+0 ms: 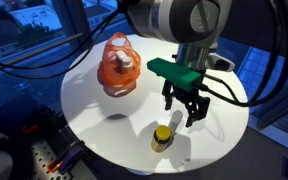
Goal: Put the white bottle inside the orange plastic
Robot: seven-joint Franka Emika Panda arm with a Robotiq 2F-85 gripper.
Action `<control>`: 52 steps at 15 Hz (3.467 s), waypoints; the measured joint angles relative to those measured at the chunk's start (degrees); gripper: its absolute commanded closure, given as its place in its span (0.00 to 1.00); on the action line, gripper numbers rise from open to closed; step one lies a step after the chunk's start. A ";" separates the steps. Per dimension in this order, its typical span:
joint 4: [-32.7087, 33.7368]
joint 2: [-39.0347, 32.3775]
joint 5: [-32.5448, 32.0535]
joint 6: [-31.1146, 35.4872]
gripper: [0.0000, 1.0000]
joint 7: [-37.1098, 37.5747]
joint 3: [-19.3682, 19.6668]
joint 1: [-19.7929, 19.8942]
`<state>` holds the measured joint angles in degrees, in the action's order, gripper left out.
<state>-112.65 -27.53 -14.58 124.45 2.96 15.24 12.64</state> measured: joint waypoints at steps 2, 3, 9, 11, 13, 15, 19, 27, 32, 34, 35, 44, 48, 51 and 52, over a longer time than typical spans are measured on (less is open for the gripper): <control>0.00 -0.26 0.00 0.00 0.51 -0.21 -0.15 0.00; 0.00 -0.38 0.00 0.00 0.59 -0.27 -0.26 0.00; 0.04 -0.46 0.00 0.00 0.89 -0.40 -1.24 -0.26; 0.04 -0.38 0.00 0.00 0.89 -0.40 -1.55 -0.69; 0.04 -0.28 0.00 0.00 0.89 -0.40 -2.02 -1.26; 0.03 0.13 0.00 0.00 0.89 -0.40 -2.66 -2.16; 0.01 2.14 0.00 -0.71 0.89 -0.34 -4.36 -4.43; -0.44 7.88 0.00 -4.49 0.90 0.34 -7.49 -8.87; -2.29 11.89 1.32 -6.15 0.90 0.34 -9.89 -10.01; -3.18 13.29 2.17 -6.85 0.90 0.26 -10.80 -10.22; -3.48 13.88 2.66 -7.50 0.66 0.14 -11.20 -10.26; -3.63 13.44 2.73 -7.52 0.91 0.13 -11.25 -10.32; -3.65 13.07 2.73 -7.45 0.91 0.12 -11.68 -10.47; -3.65 13.01 2.73 -6.76 0.90 0.07 -12.64 -11.24; -3.64 13.02 2.73 -6.31 0.90 0.06 -12.96 -11.61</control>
<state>-116.29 -14.51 -11.85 118.14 3.02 2.28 1.02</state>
